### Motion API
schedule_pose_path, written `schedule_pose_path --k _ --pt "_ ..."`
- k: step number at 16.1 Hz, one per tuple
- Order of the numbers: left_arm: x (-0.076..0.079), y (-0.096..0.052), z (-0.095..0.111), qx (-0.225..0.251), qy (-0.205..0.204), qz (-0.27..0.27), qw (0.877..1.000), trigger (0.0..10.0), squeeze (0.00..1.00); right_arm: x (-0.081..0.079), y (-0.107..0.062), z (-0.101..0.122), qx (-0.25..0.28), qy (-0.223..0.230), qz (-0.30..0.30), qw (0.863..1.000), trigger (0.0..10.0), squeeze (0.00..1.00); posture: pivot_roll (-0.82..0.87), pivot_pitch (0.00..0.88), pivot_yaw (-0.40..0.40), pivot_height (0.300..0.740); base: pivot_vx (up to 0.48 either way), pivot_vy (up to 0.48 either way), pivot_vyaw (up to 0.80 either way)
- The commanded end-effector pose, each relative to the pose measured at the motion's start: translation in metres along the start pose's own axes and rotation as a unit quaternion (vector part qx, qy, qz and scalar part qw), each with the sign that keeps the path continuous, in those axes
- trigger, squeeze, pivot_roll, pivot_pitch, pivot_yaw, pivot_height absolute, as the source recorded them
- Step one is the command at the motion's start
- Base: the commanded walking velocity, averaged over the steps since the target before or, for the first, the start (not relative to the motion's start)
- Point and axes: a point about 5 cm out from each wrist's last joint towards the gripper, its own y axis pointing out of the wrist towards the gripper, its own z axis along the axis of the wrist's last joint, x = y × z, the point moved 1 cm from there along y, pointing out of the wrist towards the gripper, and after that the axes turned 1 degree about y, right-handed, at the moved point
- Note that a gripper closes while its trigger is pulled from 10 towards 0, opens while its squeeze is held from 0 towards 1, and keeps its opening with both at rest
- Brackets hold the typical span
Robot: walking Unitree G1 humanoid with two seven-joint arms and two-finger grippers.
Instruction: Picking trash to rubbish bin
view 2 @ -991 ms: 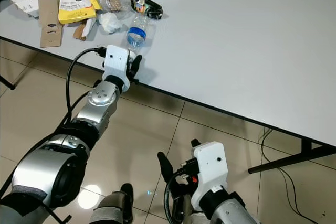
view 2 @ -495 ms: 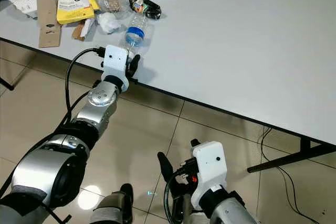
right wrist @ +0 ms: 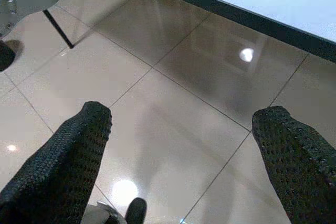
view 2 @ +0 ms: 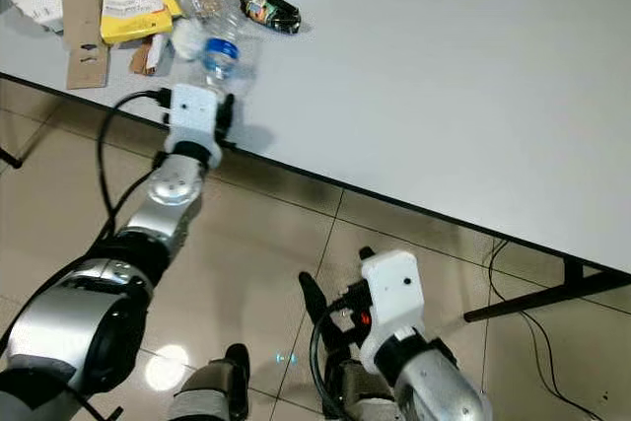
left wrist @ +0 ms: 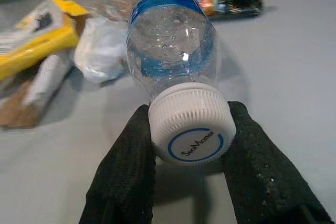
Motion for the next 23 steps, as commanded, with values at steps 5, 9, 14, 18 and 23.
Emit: schedule_pose_path --k 5,9,14,18,23 --pt "-0.007 -0.014 0.005 0.059 0.013 0.010 0.998 7.5 0.00 0.012 0.015 0.001 0.015 -0.013 -0.001 1.000 10.0 0.00 0.12 0.201 -0.068 0.740 0.000 0.000 0.00" --pt "-0.009 -0.024 0.007 0.079 0.034 0.004 0.996 10.0 0.00 0.019 0.029 0.004 0.031 -0.021 0.005 0.999 10.0 0.00 0.18 0.164 -0.063 0.740 0.000 0.000 0.00" --pt "0.005 -0.055 -0.002 0.064 0.039 -0.019 0.997 10.0 0.00 0.027 0.035 0.008 0.055 -0.027 -0.006 0.998 10.0 0.00 0.21 0.140 -0.066 0.740 0.000 0.000 0.00" --pt "0.007 -0.071 -0.008 0.038 0.038 -0.018 0.998 10.0 0.00 0.038 0.036 0.011 0.072 -0.029 -0.034 0.996 10.0 0.00 0.21 0.119 -0.074 0.740 0.000 0.000 0.00" --pt "0.008 -0.064 0.001 0.037 0.035 -0.011 0.999 10.0 0.00 0.045 0.034 0.014 0.086 -0.039 -0.065 0.993 10.0 0.00 0.20 0.105 -0.076 0.740 0.000 0.000 0.21"
